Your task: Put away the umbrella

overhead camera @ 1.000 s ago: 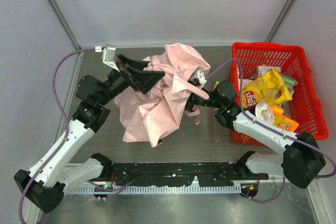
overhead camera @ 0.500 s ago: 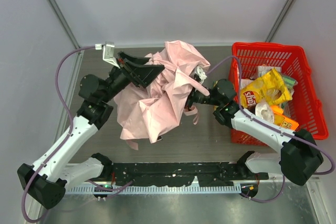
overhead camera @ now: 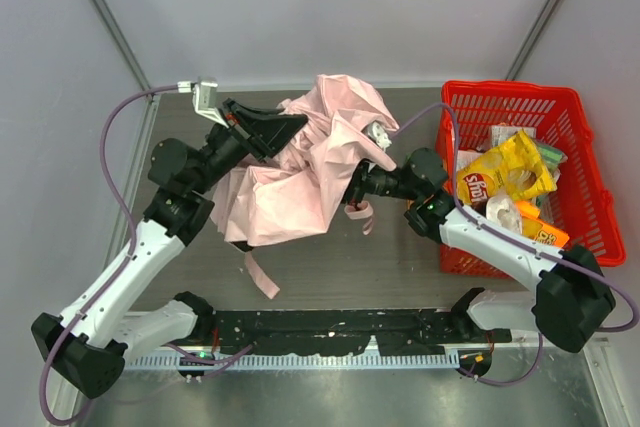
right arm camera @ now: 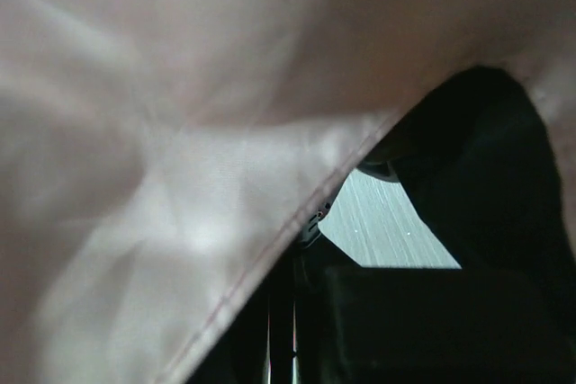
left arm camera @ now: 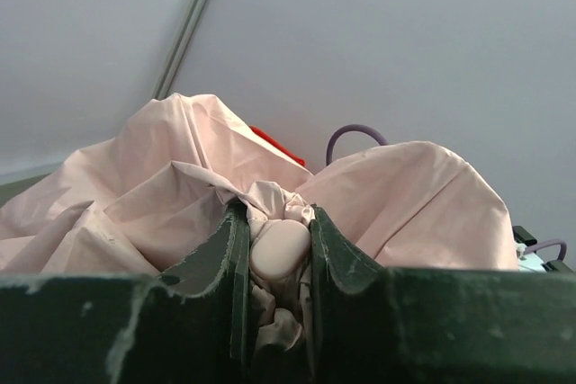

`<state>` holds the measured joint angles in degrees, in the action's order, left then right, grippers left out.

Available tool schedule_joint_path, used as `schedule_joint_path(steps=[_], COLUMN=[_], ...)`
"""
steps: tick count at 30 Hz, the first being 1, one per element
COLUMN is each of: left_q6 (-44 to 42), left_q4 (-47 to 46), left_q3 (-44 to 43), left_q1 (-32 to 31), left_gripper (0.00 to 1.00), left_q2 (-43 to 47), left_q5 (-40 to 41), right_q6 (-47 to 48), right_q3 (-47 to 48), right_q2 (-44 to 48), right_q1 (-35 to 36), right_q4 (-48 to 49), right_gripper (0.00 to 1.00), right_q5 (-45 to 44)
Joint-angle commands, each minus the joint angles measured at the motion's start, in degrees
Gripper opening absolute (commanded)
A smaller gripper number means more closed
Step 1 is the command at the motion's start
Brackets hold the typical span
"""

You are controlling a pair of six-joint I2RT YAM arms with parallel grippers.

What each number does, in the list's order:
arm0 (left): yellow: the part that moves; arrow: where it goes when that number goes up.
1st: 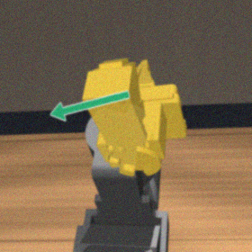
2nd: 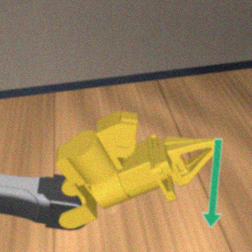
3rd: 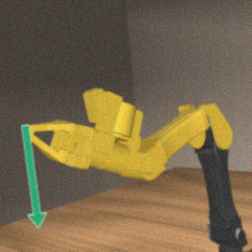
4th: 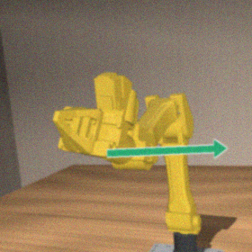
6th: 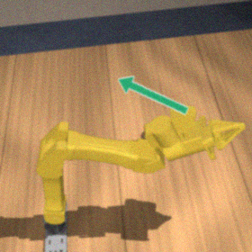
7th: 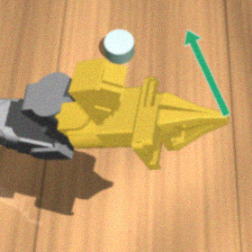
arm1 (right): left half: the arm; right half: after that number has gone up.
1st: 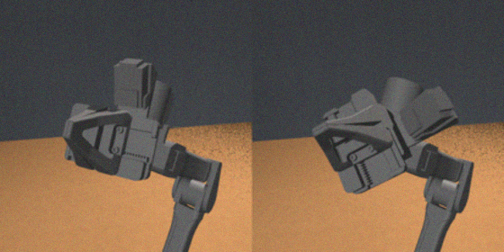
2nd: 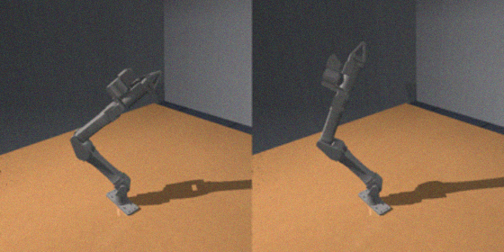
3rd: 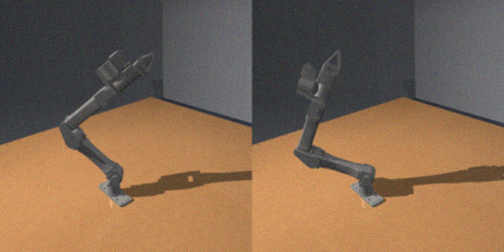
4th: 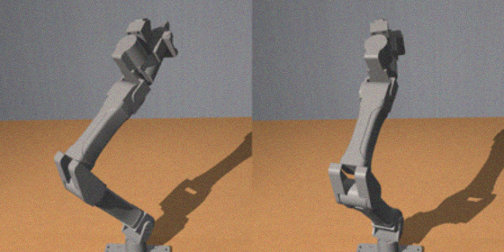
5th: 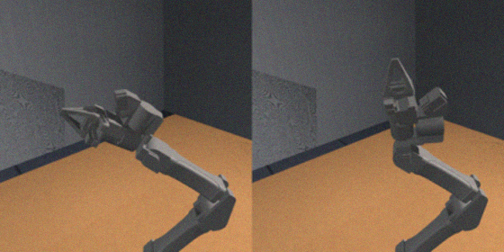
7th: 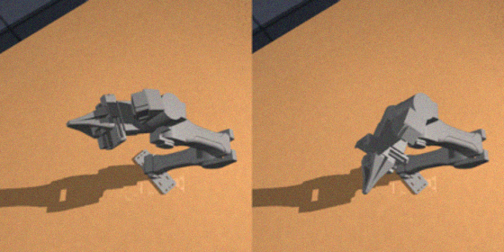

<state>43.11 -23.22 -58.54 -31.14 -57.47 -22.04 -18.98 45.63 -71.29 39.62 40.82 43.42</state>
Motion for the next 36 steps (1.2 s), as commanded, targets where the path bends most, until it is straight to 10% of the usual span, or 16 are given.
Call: schedule_joint_path(steps=[1, 4, 12, 18, 24, 28, 36], left_q6=[0.04, -0.40, -9.00, -8.84, 1.61, 5.66, 9.88], left_q4=[-0.76, 0.53, 11.78, 22.95, 37.87, 41.94, 45.11], left_q3=[0.17, 1.15, 0.09, -0.08, -3.68, -6.05, -7.29], left_q1=[-1.21, -1.03, -0.86, -0.86, -0.86, -0.86, -0.86], left_gripper=[0.00, 0.00, 0.00, 0.00, 0.00, 0.00, 0.00], left_q2=[1.74, 4.20, 11.32, 12.74, 9.67, 6.42, 5.35], left_q5=[-2.40, 0.58, 14.72, 34.59, 49.89, 53.41, 53.86], right_q6=[1.22, 2.28, 8.43, 10.63, 10.02, 11.42, 12.13], right_q3=[1.58, -2.64, -10.91, 3.11, 20.70, 32.82, 37.96], right_q2=[2.64, 6.49, 19.49, 25.06, 17.07, 7.06, -8.95], right_q1=[0.81, 0.64, -0.06, 0.02, 5.02, 21.10, 25.86], right_q4=[-1.16, -4.16, -30.13, -49.40, -53.92, -54.87, -49.62], right_gripper=[0.26, 0.61, 0.66, 0.65, 0.55, 0.45, 0.01], right_q5=[-6.13, -12.55, -39.42, -41.76, -33.58, -34.37, -28.48])
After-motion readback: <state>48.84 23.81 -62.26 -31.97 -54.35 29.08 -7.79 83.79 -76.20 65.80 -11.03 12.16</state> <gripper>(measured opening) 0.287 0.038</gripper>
